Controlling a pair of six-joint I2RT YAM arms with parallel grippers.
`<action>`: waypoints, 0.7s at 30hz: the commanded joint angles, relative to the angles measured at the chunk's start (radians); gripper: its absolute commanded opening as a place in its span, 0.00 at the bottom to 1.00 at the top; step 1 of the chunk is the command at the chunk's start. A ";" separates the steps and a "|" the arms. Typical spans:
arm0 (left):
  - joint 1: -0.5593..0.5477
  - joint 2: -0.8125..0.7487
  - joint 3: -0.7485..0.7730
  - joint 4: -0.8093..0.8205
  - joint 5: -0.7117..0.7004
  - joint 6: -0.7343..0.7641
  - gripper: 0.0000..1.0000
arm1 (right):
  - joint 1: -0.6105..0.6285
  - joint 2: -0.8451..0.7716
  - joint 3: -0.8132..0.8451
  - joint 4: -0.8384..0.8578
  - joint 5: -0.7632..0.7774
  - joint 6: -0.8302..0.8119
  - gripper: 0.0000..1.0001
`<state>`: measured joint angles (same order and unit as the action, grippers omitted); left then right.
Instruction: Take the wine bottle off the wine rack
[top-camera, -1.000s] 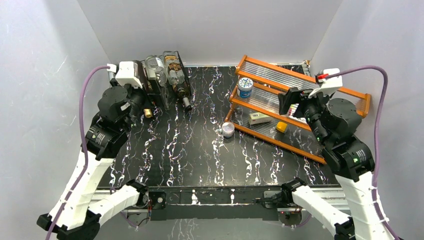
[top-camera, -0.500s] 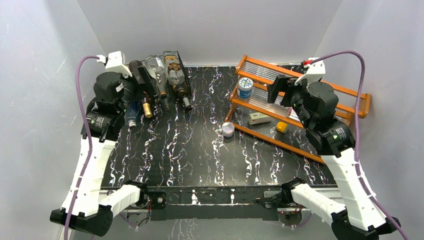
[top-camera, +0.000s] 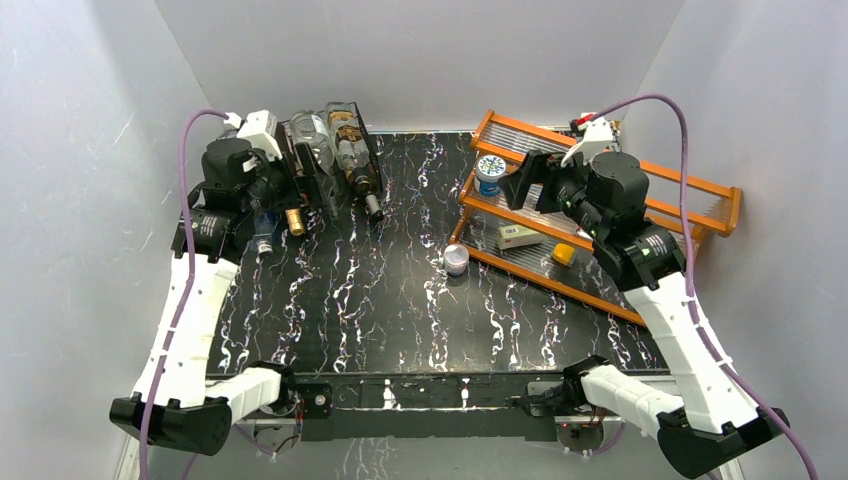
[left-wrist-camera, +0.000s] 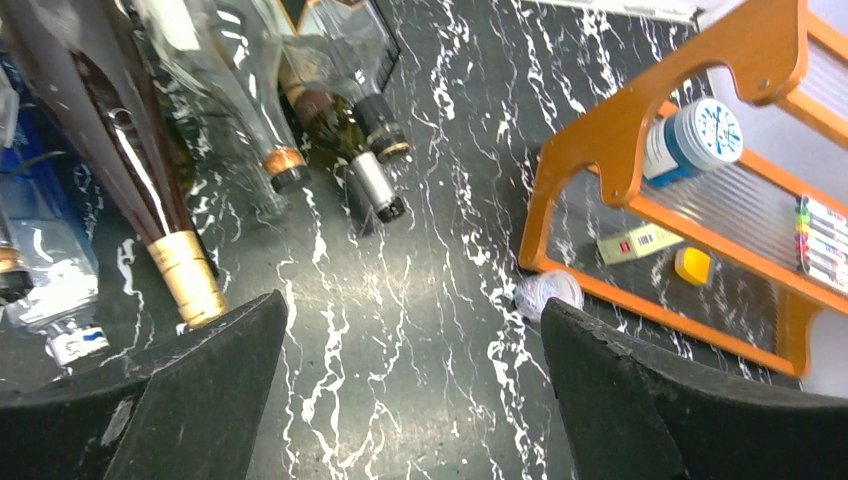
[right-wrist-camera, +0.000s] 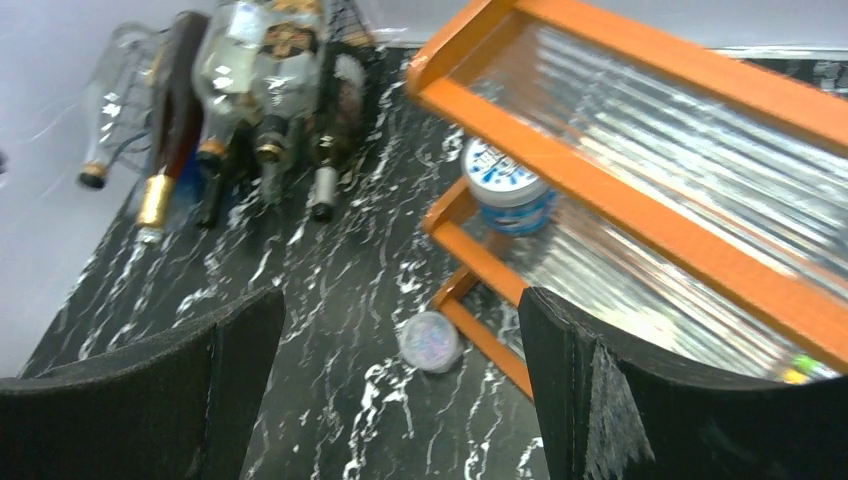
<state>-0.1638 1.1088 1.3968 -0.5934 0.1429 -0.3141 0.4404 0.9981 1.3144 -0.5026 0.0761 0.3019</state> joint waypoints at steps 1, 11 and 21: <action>0.010 -0.009 -0.019 -0.041 0.104 0.024 0.98 | -0.004 -0.072 -0.076 0.167 -0.198 0.036 0.98; 0.013 0.152 0.087 -0.149 0.015 0.029 0.98 | -0.005 -0.063 -0.107 0.211 -0.356 0.052 0.98; -0.031 0.378 0.156 -0.018 0.190 -0.112 0.96 | -0.005 -0.056 -0.133 0.240 -0.414 0.070 0.98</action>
<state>-0.1650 1.4631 1.5234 -0.6785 0.2680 -0.3538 0.4389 0.9508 1.1778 -0.3325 -0.3012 0.3637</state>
